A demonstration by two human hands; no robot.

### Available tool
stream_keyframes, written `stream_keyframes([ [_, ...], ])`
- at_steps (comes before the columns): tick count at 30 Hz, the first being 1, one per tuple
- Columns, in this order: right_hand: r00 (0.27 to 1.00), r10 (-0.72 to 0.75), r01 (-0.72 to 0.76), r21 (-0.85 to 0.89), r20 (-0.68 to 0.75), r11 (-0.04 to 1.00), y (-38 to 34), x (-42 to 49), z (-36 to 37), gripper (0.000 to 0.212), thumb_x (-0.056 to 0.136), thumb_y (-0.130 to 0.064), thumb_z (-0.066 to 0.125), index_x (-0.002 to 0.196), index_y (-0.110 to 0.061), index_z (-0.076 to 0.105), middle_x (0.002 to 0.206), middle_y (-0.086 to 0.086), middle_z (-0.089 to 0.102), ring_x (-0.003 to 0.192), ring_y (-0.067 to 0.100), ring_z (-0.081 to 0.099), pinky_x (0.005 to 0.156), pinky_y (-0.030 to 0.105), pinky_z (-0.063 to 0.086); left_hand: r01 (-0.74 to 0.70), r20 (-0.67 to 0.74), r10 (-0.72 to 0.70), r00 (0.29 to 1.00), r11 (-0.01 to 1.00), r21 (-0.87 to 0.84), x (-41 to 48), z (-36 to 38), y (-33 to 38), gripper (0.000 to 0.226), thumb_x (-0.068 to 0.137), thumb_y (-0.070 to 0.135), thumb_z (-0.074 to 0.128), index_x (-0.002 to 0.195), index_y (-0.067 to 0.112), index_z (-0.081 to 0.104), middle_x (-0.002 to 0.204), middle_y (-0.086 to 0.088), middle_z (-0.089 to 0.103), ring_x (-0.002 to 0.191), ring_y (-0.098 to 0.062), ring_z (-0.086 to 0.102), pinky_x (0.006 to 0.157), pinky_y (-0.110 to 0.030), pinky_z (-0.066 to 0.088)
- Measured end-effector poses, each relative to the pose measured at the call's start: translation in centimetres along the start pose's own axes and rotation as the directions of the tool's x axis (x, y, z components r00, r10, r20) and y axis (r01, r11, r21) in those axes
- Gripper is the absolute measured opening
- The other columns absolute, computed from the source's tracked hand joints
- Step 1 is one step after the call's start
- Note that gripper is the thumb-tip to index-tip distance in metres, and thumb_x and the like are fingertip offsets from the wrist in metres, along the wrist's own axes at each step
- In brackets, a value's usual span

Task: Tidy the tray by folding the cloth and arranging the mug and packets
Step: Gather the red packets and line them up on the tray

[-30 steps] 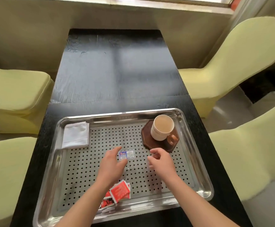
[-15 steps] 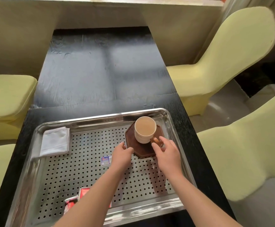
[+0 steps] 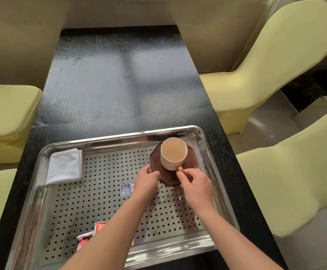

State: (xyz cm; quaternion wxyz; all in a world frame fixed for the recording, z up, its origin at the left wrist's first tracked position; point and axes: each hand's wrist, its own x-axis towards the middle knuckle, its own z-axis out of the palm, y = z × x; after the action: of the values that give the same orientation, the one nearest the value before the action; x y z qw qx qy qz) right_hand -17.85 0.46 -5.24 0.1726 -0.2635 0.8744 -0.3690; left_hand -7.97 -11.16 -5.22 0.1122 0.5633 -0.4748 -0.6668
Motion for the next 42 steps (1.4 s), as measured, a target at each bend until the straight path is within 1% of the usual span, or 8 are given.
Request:
stream_keyframes([
  [7,0.999,0.011,-0.011,-0.004,-0.037,1.000,-0.4,-0.2,0.1,0.018,0.091,-0.037,0.069,0.094,-0.022,0.077,0.084,-0.010,0.069,0.080,0.006,0.063,0.066,0.017,0.041,0.007,0.093,-0.006,0.996,1.000,-0.012,-0.1,-0.6,-0.2,0.029,0.077,-0.001,0.051,0.077,0.026,0.062,0.085,-0.009,0.061,0.066,-0.019,0.043,0.059,-0.032,0.040],
  [16,1.000,0.015,-0.016,0.033,0.015,0.999,-0.4,-0.2,-0.5,0.026,0.091,-0.048,0.066,0.099,-0.025,0.075,0.092,-0.013,0.068,0.084,0.000,0.062,0.071,0.020,0.048,-0.008,0.098,0.013,0.995,0.999,-0.051,0.2,-0.8,-0.5,0.038,0.077,-0.001,0.051,0.071,0.033,0.067,0.088,-0.005,0.064,0.075,-0.019,0.052,0.069,-0.034,0.047],
  [23,0.941,0.331,-0.338,0.158,0.073,0.928,1.5,0.8,-1.2,0.037,0.102,-0.029,0.048,0.136,-0.018,0.057,0.115,-0.003,0.068,0.107,0.023,0.068,0.095,0.048,0.056,-0.015,0.093,0.018,0.995,0.999,-0.040,1.0,-0.8,-0.4,0.045,0.076,-0.005,0.046,0.081,0.033,0.071,0.077,0.001,0.065,0.070,-0.025,0.045,0.070,-0.039,0.043],
  [28,0.904,0.399,-0.421,0.151,0.156,0.894,1.2,1.8,-0.4,0.030,0.102,-0.018,0.048,0.129,-0.013,0.060,0.118,0.002,0.067,0.113,0.029,0.065,0.099,0.051,0.052,-0.043,0.093,0.045,0.995,0.999,-0.025,0.9,-0.7,-0.4,0.042,0.074,-0.003,0.047,0.078,0.033,0.070,0.090,-0.002,0.072,0.075,-0.024,0.053,0.070,-0.042,0.047],
  [32,0.908,0.397,-0.414,0.136,0.137,0.900,1.4,1.8,-0.5,0.024,0.101,-0.017,0.051,0.121,-0.011,0.062,0.100,0.002,0.066,0.099,0.027,0.069,0.092,0.053,0.056,-0.044,0.126,0.045,0.991,0.999,-0.010,1.0,-0.6,-0.6,0.043,0.075,0.000,0.050,0.087,0.033,0.075,0.096,0.005,0.077,0.098,-0.015,0.069,0.091,-0.039,0.056],
  [35,0.911,0.388,-0.406,0.141,0.137,0.903,1.6,1.9,-0.6,0.026,0.101,-0.014,0.049,0.123,-0.014,0.062,0.110,0.007,0.070,0.098,0.028,0.071,0.086,0.052,0.059,-0.044,0.140,0.047,0.989,0.999,-0.024,1.0,-0.2,-0.5,0.044,0.076,0.000,0.051,0.094,0.032,0.075,0.099,0.007,0.077,0.105,-0.014,0.068,0.096,-0.041,0.054],
  [39,0.917,0.380,-0.395,0.141,0.123,0.908,1.7,2.3,-0.9,0.039,0.101,-0.012,0.049,0.140,-0.016,0.055,0.133,0.005,0.064,0.095,0.019,0.069,0.088,0.043,0.059,-0.032,0.124,0.039,0.992,0.998,-0.053,0.9,0.1,-0.1,0.054,0.077,-0.002,0.051,0.071,0.046,0.075,0.089,0.010,0.077,0.092,-0.012,0.068,0.086,-0.034,0.054],
  [42,0.918,0.379,-0.394,0.144,0.119,0.908,1.7,2.3,-1.0,0.048,0.101,-0.013,0.051,0.148,-0.019,0.047,0.134,0.003,0.063,0.090,0.011,0.067,0.078,0.030,0.056,-0.026,0.151,0.034,0.988,0.998,-0.057,0.8,0.2,-0.1,0.054,0.074,-0.004,0.051,0.072,0.045,0.075,0.080,0.002,0.071,0.057,-0.015,0.044,0.058,-0.029,0.039],
])
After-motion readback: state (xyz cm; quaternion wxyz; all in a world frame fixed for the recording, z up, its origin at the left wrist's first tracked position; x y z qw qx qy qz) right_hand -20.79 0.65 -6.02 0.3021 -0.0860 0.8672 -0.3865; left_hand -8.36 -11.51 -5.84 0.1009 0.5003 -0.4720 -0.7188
